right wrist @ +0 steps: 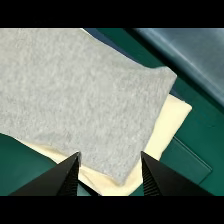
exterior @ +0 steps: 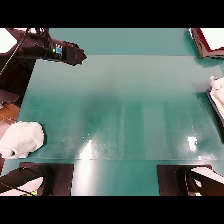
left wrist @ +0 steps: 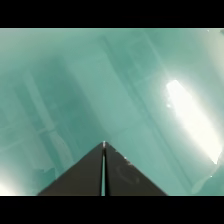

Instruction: Fold the shirts.

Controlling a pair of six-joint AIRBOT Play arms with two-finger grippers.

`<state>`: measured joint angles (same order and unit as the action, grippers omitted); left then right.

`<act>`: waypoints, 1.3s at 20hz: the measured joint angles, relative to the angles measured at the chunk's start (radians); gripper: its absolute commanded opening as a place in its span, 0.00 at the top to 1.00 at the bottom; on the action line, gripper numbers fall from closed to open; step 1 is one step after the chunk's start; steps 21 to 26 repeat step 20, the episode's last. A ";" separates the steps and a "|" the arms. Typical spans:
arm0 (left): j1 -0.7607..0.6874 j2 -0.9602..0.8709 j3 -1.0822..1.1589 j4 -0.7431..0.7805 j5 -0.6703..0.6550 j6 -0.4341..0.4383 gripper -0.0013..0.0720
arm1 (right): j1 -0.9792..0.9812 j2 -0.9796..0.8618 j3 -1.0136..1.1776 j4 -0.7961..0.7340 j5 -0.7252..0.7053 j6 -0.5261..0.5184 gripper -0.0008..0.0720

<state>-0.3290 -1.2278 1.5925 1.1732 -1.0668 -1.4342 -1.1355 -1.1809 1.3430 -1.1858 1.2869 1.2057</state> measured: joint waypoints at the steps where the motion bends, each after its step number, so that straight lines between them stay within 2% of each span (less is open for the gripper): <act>1: 0.000 0.000 0.000 0.000 0.000 0.000 0.95 | 0.003 0.001 -0.002 0.008 0.007 0.010 0.37; 5: 0.000 0.000 0.000 0.000 0.014 0.002 0.95 | 0.114 0.003 -0.007 0.127 0.020 0.029 0.38; 8: 0.000 0.000 0.000 -0.001 0.017 0.002 0.95 | 0.292 0.003 -0.008 0.239 0.029 0.034 0.38; 9: 0.000 0.000 0.000 -0.002 0.020 0.002 0.95 | 0.363 0.003 -0.008 0.256 0.024 0.037 0.47; 10: 0.000 0.000 0.000 -0.003 0.023 0.002 0.95 | 0.431 0.003 -0.008 0.276 0.016 0.037 0.67; 12: 0.000 0.000 0.000 -0.003 0.036 0.002 0.95 | 0.566 0.003 -0.008 0.295 -0.005 0.037 0.97; 15: 0.000 0.000 0.000 -0.004 0.061 0.002 0.95 | 0.741 0.004 -0.008 0.311 -0.037 0.038 0.97; 19: 0.000 0.000 0.000 -0.004 0.092 0.002 0.95 | 0.879 0.004 -0.008 0.319 -0.054 0.038 0.97; 26: 0.000 0.000 0.000 -0.004 0.098 0.002 0.95 | 0.898 0.004 -0.008 0.319 -0.056 0.038 0.97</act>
